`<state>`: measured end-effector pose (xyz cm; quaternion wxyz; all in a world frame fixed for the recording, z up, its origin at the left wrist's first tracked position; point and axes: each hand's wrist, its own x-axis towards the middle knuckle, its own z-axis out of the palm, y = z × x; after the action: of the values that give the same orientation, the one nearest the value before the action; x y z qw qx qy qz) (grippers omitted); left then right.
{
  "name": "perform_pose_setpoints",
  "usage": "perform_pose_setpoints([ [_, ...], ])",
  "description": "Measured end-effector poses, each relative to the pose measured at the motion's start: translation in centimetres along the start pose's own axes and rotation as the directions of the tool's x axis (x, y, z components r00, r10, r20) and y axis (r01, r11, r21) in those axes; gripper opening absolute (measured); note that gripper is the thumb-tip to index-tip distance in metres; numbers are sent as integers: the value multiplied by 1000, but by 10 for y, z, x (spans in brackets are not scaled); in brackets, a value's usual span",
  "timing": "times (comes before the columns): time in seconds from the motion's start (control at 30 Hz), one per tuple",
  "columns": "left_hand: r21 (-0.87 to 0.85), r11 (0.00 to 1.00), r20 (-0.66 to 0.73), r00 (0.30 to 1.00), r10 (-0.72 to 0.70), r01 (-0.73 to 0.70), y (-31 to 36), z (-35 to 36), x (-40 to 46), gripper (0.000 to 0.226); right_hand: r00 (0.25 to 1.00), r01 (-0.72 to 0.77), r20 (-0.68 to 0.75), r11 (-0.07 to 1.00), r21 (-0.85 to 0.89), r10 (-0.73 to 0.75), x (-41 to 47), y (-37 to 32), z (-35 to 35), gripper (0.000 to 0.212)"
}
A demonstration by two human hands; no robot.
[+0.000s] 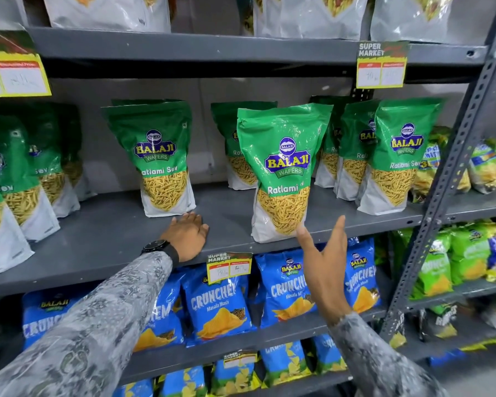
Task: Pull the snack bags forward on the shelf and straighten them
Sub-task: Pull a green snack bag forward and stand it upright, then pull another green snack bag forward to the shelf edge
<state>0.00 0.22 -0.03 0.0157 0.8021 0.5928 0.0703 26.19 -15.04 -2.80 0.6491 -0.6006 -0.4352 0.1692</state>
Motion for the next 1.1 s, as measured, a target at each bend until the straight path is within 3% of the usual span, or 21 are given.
perform_pose_setpoints([
  [0.3,-1,1000,11,1000,-13,13,1,0,0,61,988,144,71,986,-81,-139,8,-9,31,105],
  [1.1,-43,999,12,1000,-22,22,1,0,-1,62,986,165,55,976,-142,-159,47,-9,69,105],
])
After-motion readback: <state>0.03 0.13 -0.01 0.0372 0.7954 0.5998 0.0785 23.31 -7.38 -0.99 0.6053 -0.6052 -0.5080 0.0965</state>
